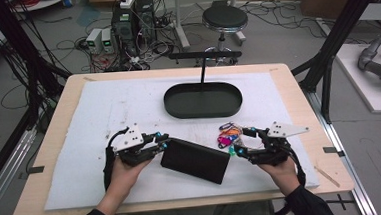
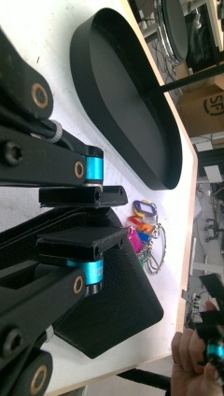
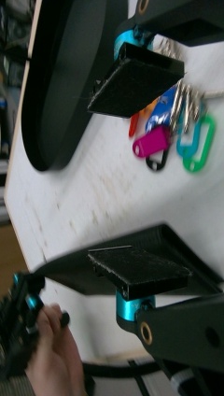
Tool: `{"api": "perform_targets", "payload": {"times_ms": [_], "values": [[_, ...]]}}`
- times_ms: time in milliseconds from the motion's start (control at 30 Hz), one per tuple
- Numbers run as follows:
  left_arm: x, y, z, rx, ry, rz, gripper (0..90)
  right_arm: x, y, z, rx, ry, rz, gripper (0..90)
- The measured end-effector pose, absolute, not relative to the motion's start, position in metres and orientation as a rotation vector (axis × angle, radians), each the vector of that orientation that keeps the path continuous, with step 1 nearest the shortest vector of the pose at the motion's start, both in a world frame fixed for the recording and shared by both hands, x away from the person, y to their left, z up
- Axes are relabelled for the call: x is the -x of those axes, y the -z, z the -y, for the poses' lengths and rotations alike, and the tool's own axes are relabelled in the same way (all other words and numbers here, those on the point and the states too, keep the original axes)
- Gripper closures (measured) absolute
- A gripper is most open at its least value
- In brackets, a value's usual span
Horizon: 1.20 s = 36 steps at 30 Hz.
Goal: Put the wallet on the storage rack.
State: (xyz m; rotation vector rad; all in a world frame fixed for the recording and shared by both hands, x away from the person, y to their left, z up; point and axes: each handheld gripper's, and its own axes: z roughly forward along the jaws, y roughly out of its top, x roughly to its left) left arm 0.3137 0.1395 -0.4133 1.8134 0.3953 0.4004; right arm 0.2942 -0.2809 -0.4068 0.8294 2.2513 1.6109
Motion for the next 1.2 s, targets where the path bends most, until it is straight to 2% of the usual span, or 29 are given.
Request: {"api": "perform_targets", "payload": {"times_ms": [367,467,633,733,833,867,900,933,1033,1100,1167,1200], "values": [[-0.31,0.413,-0.141,-1.801,-0.421,-0.373,78.2,-0.301,0.421,0.254,-0.779,-1.572,-2.48,31.9],[-0.309,0.413,-0.142,-1.798,-0.421,-0.373,78.2,-0.302,0.426,0.246,-0.739,-1.539,-2.55,38.1],[-0.308,0.413,-0.143,-1.794,-0.424,-0.372,78.1,-0.306,0.432,0.241,-0.744,-1.505,-2.613,42.9],[-0.309,0.414,-0.143,-1.793,-0.42,-0.377,78.0,-0.306,0.433,0.24,-0.717,-1.503,-2.646,55.0],[-0.309,0.414,-0.144,-1.793,-0.416,-0.379,78.0,-0.306,0.432,0.24,-0.697,-1.507,-2.644,57.6],[-0.31,0.415,-0.144,-1.793,-0.412,-0.38,78.0,-0.307,0.431,0.244,-0.69,-1.548,-2.656,64.7],[-0.31,0.415,-0.144,-1.791,-0.41,-0.383,78.0,-0.307,0.431,0.244,-0.69,-1.548,-2.656,64.7],[-0.31,0.415,-0.144,-1.793,-0.408,-0.386,77.4,-0.307,0.429,0.246,-0.662,-1.586,-2.666,70.2],[-0.312,0.416,-0.147,-1.779,-0.39,-0.402,78.6,-0.303,0.424,0.247,-0.619,-1.604,-2.665,75.2],[-0.314,0.415,-0.15,-1.761,-0.366,-0.427,76.4,-0.303,0.423,0.246,-0.61,-1.597,-2.664,75.6],[-0.315,0.413,-0.152,-1.752,-0.347,-0.457,68.1,-0.302,0.421,0.247,-0.577,-1.598,-2.656,76.3],[-0.316,0.412,-0.153,-1.754,-0.347,-0.462,60.1,-0.302,0.419,0.248,-0.554,-1.595,-2.653,76.7]]}}
